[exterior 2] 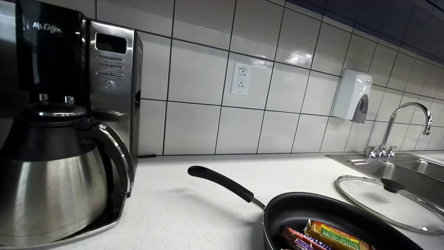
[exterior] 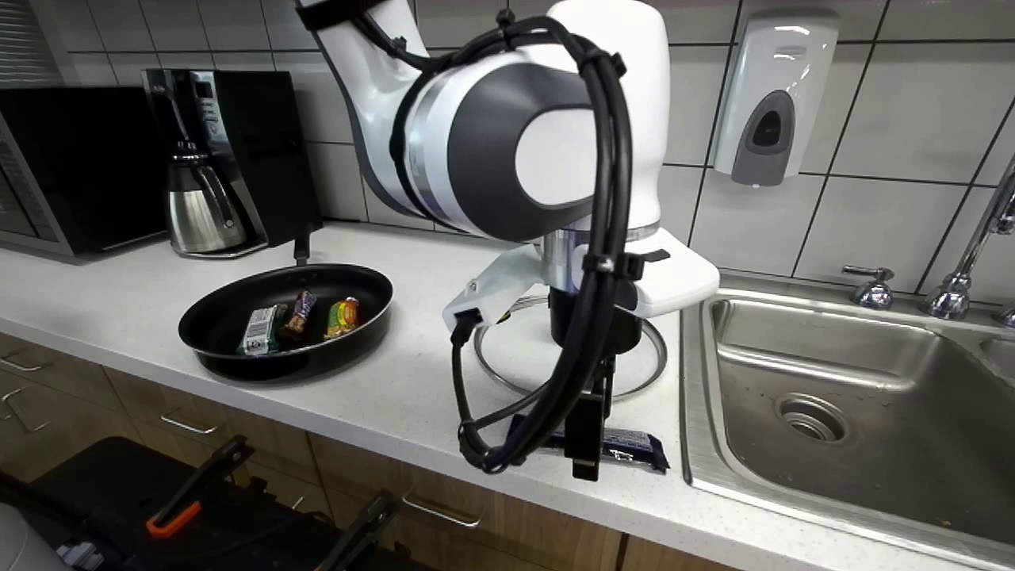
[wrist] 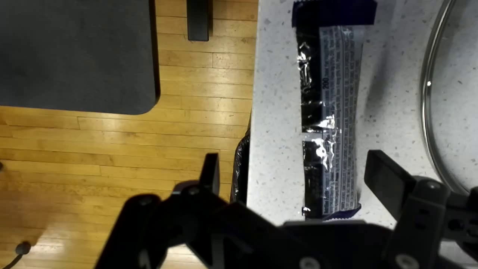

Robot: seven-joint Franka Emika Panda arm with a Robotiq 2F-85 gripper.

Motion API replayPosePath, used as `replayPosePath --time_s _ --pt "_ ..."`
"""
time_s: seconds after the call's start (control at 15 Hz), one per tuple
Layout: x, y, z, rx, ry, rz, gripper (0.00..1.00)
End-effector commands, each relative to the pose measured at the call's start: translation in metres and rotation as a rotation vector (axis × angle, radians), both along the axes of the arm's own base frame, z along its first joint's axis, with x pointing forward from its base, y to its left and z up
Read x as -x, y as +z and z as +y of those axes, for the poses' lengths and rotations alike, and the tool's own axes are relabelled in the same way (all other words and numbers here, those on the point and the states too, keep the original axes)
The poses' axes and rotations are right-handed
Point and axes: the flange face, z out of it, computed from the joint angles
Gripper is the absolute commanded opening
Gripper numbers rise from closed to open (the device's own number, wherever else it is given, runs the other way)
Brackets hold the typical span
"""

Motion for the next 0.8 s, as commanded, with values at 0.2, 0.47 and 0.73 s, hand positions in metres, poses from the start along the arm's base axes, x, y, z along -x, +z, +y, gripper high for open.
replayPosePath --time_s 0.2,0.47,0.73 --pt "-0.012 -0.014 -0.009 -0.028 -0.036 0.001 1.00" --pt "-0.019 -0.021 -0.013 -0.032 -0.038 0.008 1.00" --pt "-0.023 -0.025 -0.016 -0.030 -0.032 0.015 1.00"
